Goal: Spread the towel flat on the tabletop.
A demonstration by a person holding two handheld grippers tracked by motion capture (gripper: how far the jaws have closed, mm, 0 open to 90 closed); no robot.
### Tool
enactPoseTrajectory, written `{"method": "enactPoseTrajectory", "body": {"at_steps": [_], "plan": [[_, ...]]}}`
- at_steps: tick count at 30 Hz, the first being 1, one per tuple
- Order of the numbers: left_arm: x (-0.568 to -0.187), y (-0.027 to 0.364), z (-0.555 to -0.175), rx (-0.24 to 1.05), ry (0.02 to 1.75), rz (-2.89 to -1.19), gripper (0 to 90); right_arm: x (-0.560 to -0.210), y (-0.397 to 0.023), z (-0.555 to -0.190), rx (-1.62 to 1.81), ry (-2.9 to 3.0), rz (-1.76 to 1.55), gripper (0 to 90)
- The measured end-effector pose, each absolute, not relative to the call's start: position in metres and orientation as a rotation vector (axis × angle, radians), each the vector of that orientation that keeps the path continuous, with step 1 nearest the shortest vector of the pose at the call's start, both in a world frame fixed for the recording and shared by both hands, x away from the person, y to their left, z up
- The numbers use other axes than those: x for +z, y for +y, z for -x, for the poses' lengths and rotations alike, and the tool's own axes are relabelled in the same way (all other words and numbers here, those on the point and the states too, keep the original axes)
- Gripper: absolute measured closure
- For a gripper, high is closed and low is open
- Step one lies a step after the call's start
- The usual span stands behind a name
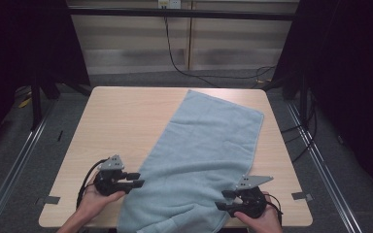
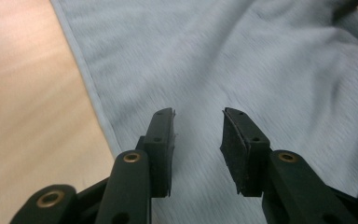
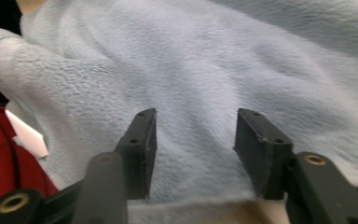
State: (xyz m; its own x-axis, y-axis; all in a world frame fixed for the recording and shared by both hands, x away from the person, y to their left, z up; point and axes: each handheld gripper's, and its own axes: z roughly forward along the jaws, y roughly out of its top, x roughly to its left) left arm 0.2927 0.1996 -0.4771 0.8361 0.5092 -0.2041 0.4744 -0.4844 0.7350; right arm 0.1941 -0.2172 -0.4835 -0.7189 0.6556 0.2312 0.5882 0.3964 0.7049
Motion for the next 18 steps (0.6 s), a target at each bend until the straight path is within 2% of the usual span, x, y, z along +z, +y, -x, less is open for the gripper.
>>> {"method": "enactPoseTrajectory", "body": {"at_steps": [2,5,10,18], "plan": [[-0.493,0.184,-0.304,0.048,0.716,-2.244,63.9,-0.487,-0.221,-0.188,1.208,2.577,-1.148,53.4],[-0.498,0.180,-0.309,0.081,0.719,-2.233,64.9,-0.494,-0.226,-0.185,1.146,2.579,-1.164,56.0],[-0.500,0.177,-0.317,0.110,0.750,-2.207,65.2,-0.496,-0.237,-0.210,1.151,2.544,-1.205,65.3],[-0.502,0.169,-0.322,0.151,0.786,-2.176,61.9,-0.500,-0.253,-0.259,1.113,2.432,-1.253,61.4]]}}
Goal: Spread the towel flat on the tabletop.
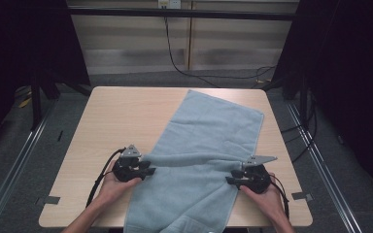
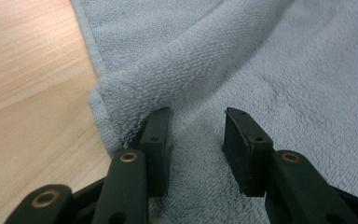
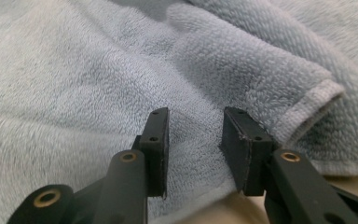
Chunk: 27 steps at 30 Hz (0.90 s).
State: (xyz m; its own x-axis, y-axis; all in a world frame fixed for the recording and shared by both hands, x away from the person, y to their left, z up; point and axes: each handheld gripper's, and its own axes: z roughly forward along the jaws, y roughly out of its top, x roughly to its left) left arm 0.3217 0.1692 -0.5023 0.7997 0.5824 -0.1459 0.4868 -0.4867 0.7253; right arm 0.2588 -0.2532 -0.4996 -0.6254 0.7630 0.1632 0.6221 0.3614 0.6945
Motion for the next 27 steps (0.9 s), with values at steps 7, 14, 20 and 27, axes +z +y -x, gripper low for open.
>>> {"method": "enactPoseTrajectory", "body": {"at_steps": [7,14,20,27], "plan": [[-0.502,0.183,-0.297,0.119,0.748,-2.186,63.7,-0.499,-0.246,-0.252,1.095,2.437,-1.232,49.8],[-0.499,0.198,-0.261,0.047,0.700,-2.206,63.6,-0.496,-0.237,-0.203,1.124,2.526,-1.199,50.3],[-0.496,0.206,-0.236,-0.074,0.698,-2.219,64.9,-0.491,-0.235,-0.181,1.155,2.613,-1.187,51.2],[-0.479,0.203,-0.281,0.029,0.708,-2.116,63.6,-0.468,-0.247,-0.223,1.331,2.377,-1.214,52.5]]}}
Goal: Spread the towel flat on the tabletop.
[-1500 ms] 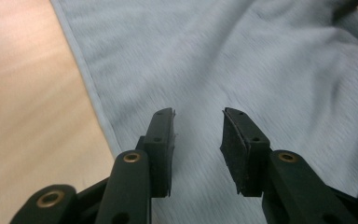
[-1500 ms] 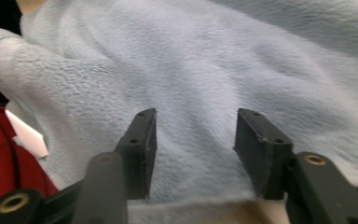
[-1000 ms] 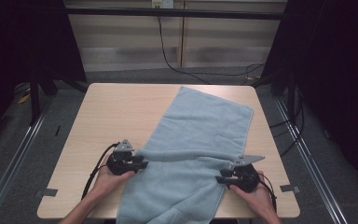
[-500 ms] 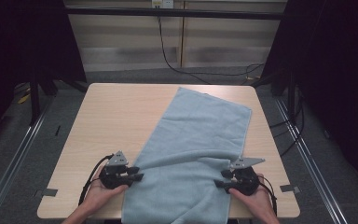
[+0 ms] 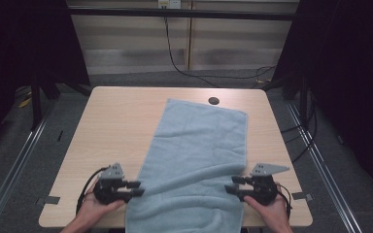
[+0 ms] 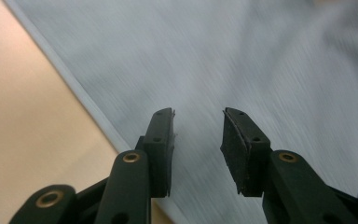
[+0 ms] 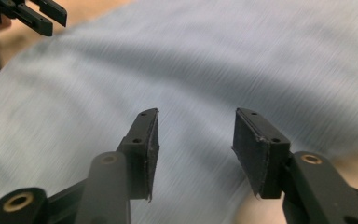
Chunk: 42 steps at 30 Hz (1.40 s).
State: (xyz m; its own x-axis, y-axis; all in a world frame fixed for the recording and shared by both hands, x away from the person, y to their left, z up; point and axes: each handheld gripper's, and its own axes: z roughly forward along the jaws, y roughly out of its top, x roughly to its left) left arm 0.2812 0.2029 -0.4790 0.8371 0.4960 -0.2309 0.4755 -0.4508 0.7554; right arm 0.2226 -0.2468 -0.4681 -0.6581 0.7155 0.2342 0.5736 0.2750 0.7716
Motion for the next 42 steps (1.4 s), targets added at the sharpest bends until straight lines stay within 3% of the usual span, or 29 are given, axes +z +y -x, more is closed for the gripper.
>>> {"method": "enactPoseTrajectory", "body": {"at_steps": [6,10,12,22,25,30,37,42], "plan": [[-0.487,0.174,-0.345,0.100,0.804,-2.102,62.5,-0.474,-0.228,-0.284,1.244,2.365,-1.253,51.8],[-0.498,0.148,-0.359,0.195,0.762,-2.252,58.9,-0.486,-0.217,-0.310,1.194,2.347,-1.295,45.1],[-0.501,0.151,-0.359,0.187,0.784,-2.214,58.8,-0.490,-0.213,-0.315,1.210,2.341,-1.305,44.1],[-0.502,0.199,-0.311,0.262,0.822,-2.185,60.4,-0.476,-0.210,-0.297,1.240,2.317,-1.261,37.1],[-0.500,0.212,-0.298,0.219,0.868,-2.172,59.4,-0.473,-0.203,-0.285,1.282,2.352,-1.210,40.5],[-0.499,0.225,-0.291,0.163,0.893,-2.147,56.0,-0.475,-0.191,-0.262,1.314,2.436,-1.094,59.2],[-0.499,0.218,-0.312,0.179,0.912,-2.101,51.9,-0.494,-0.184,-0.264,1.171,2.529,-1.116,59.9],[-0.502,0.216,-0.314,0.178,0.911,-2.115,50.7,-0.498,-0.187,-0.239,1.157,2.581,-1.072,59.8]]}}
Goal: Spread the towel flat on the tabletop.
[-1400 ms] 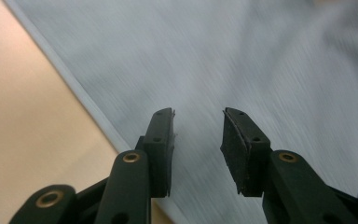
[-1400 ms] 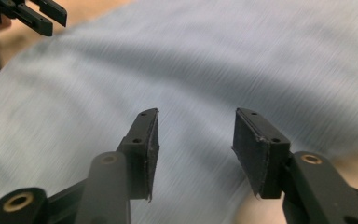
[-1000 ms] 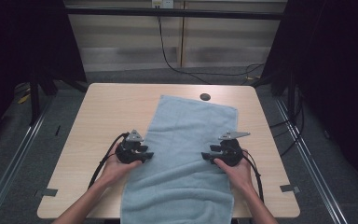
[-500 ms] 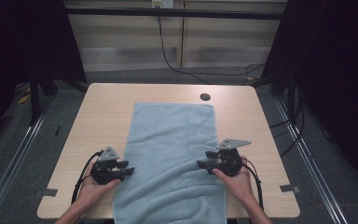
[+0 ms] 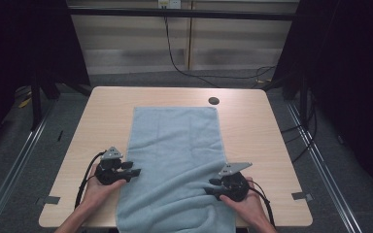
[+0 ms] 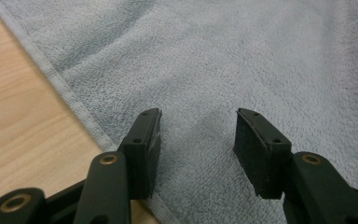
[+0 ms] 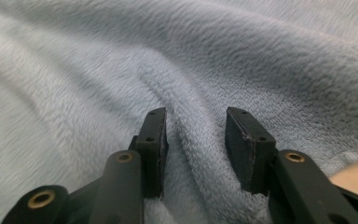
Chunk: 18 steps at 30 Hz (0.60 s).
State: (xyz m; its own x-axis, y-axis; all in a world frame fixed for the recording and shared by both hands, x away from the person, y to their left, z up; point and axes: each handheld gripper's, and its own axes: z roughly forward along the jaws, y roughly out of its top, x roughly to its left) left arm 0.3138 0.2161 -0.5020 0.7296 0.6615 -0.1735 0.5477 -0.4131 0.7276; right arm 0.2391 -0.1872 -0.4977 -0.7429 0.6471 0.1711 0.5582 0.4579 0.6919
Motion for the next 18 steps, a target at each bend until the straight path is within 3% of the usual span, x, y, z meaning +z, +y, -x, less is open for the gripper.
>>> {"method": "enactPoseTrajectory", "body": {"at_steps": [9,14,17,18], "plan": [[-0.503,0.212,-0.296,0.174,0.868,-2.125,46.1,-0.495,-0.198,-0.192,1.183,2.661,-1.035,61.3],[-0.500,0.210,-0.264,0.138,0.809,-2.170,46.2,-0.494,-0.198,-0.166,1.219,2.706,-1.065,62.3],[-0.491,0.213,-0.255,0.140,0.730,-2.149,54.6,-0.491,-0.199,-0.169,1.229,2.649,-1.070,56.8],[-0.486,0.212,-0.255,0.144,0.707,-2.132,53.5,-0.487,-0.201,-0.174,1.258,2.626,-1.088,55.7]]}}
